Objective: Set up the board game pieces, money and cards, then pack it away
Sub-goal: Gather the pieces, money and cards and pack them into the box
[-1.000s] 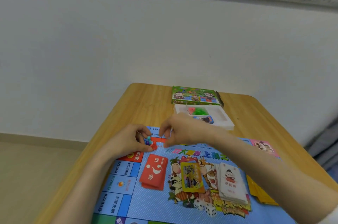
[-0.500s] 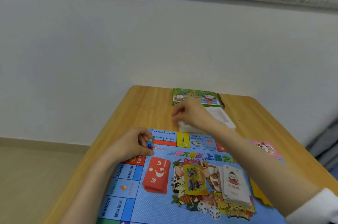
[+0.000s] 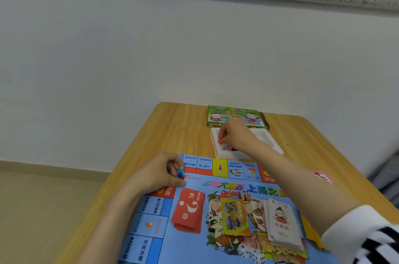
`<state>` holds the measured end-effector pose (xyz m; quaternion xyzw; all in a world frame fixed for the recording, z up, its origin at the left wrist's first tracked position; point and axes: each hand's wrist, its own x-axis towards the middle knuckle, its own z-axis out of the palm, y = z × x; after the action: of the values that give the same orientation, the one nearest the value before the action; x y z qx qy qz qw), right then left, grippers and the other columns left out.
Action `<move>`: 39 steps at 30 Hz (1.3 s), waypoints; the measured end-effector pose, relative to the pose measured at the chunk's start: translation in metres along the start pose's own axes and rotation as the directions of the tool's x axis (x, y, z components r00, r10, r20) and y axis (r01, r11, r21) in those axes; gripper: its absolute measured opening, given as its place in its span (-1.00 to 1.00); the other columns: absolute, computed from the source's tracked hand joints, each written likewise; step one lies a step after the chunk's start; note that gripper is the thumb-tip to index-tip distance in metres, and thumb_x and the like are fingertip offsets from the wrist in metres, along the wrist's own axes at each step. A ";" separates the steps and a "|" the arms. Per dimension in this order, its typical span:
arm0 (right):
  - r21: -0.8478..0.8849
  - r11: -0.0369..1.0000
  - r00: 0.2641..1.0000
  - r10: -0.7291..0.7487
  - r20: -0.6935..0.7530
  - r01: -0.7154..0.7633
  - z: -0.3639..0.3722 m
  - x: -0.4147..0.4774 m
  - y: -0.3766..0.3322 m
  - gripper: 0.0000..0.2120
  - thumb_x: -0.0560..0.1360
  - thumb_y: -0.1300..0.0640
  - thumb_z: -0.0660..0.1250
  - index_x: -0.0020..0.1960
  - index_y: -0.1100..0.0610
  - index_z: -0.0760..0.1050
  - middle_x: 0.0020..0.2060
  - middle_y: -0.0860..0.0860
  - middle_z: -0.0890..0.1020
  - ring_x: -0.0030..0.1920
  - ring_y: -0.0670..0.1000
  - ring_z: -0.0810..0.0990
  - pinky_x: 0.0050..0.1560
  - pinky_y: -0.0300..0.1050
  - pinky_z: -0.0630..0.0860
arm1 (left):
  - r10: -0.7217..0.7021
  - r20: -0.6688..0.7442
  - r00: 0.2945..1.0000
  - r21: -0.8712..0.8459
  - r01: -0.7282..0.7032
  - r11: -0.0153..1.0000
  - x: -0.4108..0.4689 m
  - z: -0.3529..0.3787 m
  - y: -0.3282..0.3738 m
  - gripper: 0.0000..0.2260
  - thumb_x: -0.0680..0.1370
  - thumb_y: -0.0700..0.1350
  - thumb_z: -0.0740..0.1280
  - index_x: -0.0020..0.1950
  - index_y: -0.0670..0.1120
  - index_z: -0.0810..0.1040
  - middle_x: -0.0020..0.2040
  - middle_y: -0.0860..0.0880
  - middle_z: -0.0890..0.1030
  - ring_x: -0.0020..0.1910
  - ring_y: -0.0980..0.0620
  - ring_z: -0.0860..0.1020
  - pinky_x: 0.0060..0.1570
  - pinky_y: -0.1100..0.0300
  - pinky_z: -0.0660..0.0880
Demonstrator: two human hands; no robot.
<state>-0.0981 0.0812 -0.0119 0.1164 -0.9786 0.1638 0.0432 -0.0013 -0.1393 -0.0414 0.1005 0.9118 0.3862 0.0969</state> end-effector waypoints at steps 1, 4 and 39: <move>-0.029 1.000 1.000 -0.004 0.000 0.004 0.000 0.001 0.001 -0.91 0.42 0.33 0.41 -0.13 0.20 0.67 -0.17 0.09 0.69 -0.18 0.06 0.65 -0.03 -0.07 0.60 | 0.001 0.001 1.000 -0.002 -0.001 1.000 0.000 0.000 0.000 -0.75 0.41 -0.09 0.51 0.00 0.05 0.51 -0.16 0.08 0.52 -0.25 0.19 0.52 -0.33 0.47 0.42; -0.076 0.997 1.000 -0.016 0.014 0.017 -0.001 0.002 -0.001 -0.84 0.43 0.39 0.35 -0.11 0.22 0.67 -0.16 0.13 0.69 -0.15 0.06 0.65 -0.02 -0.09 0.59 | 0.001 0.000 1.000 -0.017 -0.001 1.000 0.000 0.000 0.000 -0.74 0.41 -0.10 0.51 0.02 0.02 0.52 -0.17 0.07 0.53 -0.25 0.19 0.52 -0.33 0.47 0.43; 0.060 0.946 0.944 -0.324 0.070 0.320 -0.008 -0.035 -0.062 -0.79 0.48 0.29 0.33 0.09 0.24 0.61 0.01 0.11 0.66 -0.01 0.00 0.57 -0.11 -0.37 0.30 | -0.011 -0.040 0.999 -0.086 0.008 0.996 -0.001 0.002 0.000 -0.61 0.37 -0.11 0.54 0.01 -0.04 0.37 -0.21 0.01 0.60 -0.27 0.15 0.59 -0.20 0.23 0.57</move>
<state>-0.0488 0.0349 0.0106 0.2820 -0.9433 0.1731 0.0279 0.0002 -0.1382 -0.0429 0.0842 0.8965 0.4266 0.0846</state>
